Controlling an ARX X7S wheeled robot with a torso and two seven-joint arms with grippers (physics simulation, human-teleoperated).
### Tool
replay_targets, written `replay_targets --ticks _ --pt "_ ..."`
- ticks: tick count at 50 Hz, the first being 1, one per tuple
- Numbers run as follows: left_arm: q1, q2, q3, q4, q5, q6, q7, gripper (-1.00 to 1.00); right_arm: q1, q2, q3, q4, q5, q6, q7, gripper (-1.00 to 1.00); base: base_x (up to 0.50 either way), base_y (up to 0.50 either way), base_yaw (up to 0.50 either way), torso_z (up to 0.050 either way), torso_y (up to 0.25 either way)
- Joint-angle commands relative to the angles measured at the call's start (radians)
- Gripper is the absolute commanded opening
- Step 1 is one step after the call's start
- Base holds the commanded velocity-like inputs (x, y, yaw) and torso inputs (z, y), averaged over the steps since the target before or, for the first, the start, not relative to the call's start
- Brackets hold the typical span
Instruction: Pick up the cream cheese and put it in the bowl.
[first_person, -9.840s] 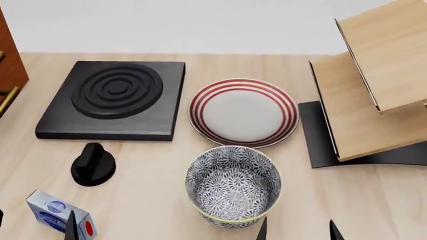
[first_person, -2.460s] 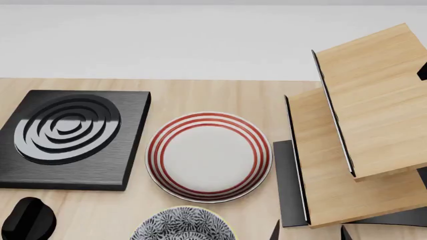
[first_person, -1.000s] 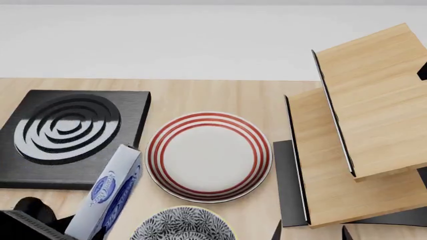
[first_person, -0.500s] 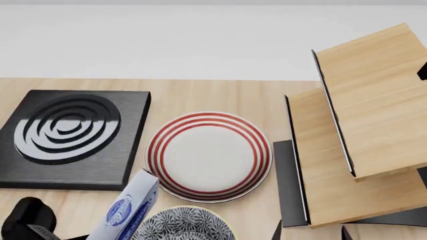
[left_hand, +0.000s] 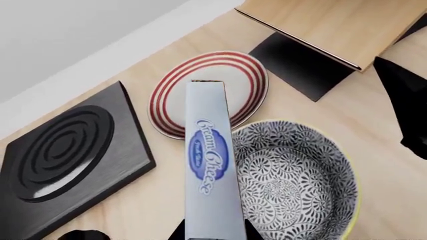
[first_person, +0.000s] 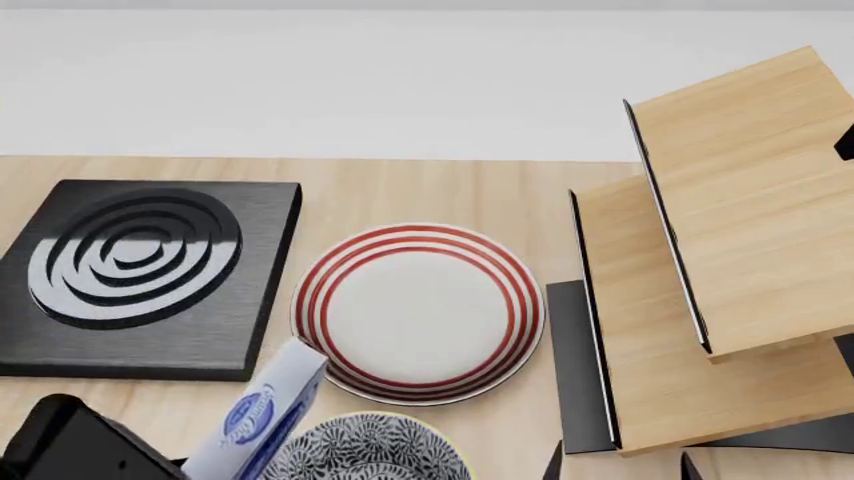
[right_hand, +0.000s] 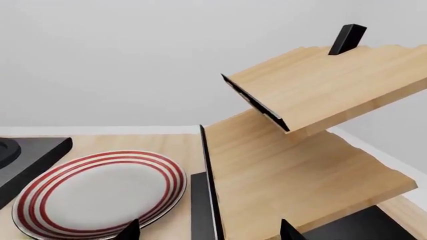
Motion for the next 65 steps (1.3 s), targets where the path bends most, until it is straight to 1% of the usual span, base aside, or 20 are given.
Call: replay_targets --ticks 1,6,13,19,30,33,35,44,48,60,65 --pt "-0.074 0.002 0.009 -0.032 -0.065 0.021 -0.044 -1.0 0.007 0.0 -0.001 0.007 0.006 0.0 0.0 1.0 0.0 0.0 0.0 0.0 0.0" --pt "-0.13 0.007 0.037 -0.06 -0.131 0.03 -0.069 -1.0 0.012 0.0 -0.004 0.013 0.007 0.002 -0.002 1.0 0.0 0.0 0.0 0.0 0.0" --pt "-0.187 0.025 0.073 -0.108 -0.167 0.028 -0.081 -1.0 0.01 0.002 -0.002 0.015 0.01 -0.006 -0.002 1.0 0.0 0.0 0.0 0.001 0.0" --pt "-0.206 0.032 0.087 -0.121 -0.195 0.038 -0.077 -1.0 0.008 0.004 0.001 0.014 0.012 -0.007 0.001 1.0 0.0 0.0 0.0 0.0 0.002" --pt "-0.214 0.063 0.165 -0.112 -0.198 0.031 -0.112 -1.0 0.01 0.004 -0.001 0.025 0.016 -0.014 -0.002 1.0 0.0 0.0 0.0 0.0 0.0" --pt "-0.21 0.07 0.175 -0.115 -0.187 0.027 -0.103 -1.0 0.008 0.005 -0.002 0.023 0.018 -0.015 -0.003 1.0 0.0 0.0 0.0 0.0 0.0" --pt "-0.21 0.086 0.202 -0.121 -0.177 0.01 -0.1 -1.0 0.004 0.007 0.0 0.021 0.017 -0.019 -0.001 1.0 0.0 0.0 0.0 0.0 0.0" --pt "-0.218 0.105 0.235 -0.148 -0.137 -0.012 -0.084 -1.0 0.008 0.007 -0.002 0.029 0.022 -0.022 -0.004 1.0 0.0 0.0 0.0 0.0 0.001" --pt "-0.216 0.111 0.242 -0.171 -0.116 -0.02 -0.063 -1.0 0.012 0.006 -0.003 0.034 0.021 -0.021 -0.002 1.0 0.0 0.0 0.0 0.0 0.0" --pt "-0.247 0.124 0.26 -0.216 -0.099 -0.021 -0.049 -1.0 0.012 0.007 -0.006 0.04 0.023 -0.027 -0.004 1.0 0.0 0.0 0.0 0.0 0.0" --pt "-0.242 0.129 0.266 -0.239 -0.081 -0.028 -0.019 -1.0 0.017 0.006 -0.005 0.046 0.025 -0.028 -0.005 1.0 0.0 0.0 0.0 0.002 0.002"
